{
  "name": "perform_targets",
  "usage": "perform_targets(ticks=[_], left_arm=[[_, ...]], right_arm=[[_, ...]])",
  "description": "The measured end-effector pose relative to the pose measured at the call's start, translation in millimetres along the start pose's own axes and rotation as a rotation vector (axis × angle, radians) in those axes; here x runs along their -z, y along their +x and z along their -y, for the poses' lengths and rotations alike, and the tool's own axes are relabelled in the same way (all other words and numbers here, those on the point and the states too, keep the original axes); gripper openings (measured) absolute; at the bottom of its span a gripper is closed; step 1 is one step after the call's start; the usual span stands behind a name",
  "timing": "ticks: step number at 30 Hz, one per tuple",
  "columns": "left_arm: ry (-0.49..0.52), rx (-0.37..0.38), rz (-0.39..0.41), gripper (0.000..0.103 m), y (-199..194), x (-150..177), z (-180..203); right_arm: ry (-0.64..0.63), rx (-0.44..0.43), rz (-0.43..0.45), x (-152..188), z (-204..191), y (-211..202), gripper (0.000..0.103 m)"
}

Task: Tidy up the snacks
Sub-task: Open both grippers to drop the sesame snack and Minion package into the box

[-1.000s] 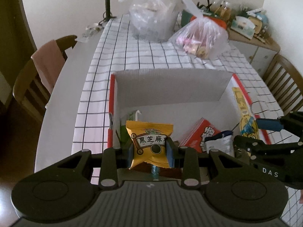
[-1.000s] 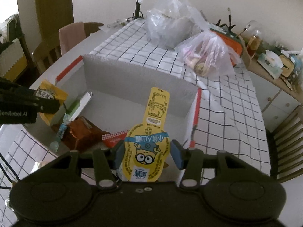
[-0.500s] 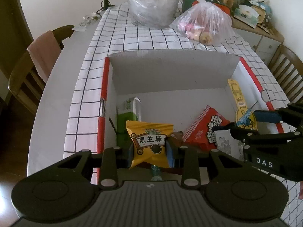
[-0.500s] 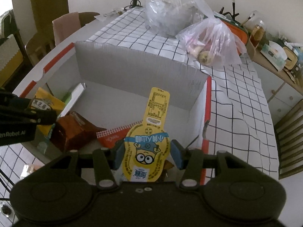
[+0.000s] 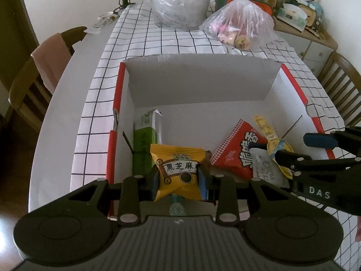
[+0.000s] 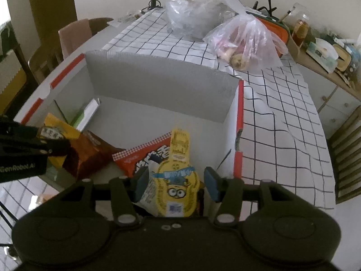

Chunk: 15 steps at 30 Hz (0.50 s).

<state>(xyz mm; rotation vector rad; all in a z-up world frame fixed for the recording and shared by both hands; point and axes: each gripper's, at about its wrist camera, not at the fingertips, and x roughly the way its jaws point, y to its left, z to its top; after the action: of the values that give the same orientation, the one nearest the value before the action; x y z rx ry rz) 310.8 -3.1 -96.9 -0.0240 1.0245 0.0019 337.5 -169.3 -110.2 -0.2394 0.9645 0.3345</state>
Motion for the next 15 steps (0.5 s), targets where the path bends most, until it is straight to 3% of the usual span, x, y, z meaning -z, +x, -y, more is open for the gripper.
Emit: perform_targets(ticks=[5, 15], left_arm=[[-0.012, 0.012, 0.023, 0.041, -15, 1, -1], [-0.025, 0.054, 0.076, 0.051, -53, 8, 0]], right_arm=[[0.018, -0.016, 0.025, 1, 5, -15, 0.063], [0.059, -0.059, 0.081, 8, 12, -57, 0.069]])
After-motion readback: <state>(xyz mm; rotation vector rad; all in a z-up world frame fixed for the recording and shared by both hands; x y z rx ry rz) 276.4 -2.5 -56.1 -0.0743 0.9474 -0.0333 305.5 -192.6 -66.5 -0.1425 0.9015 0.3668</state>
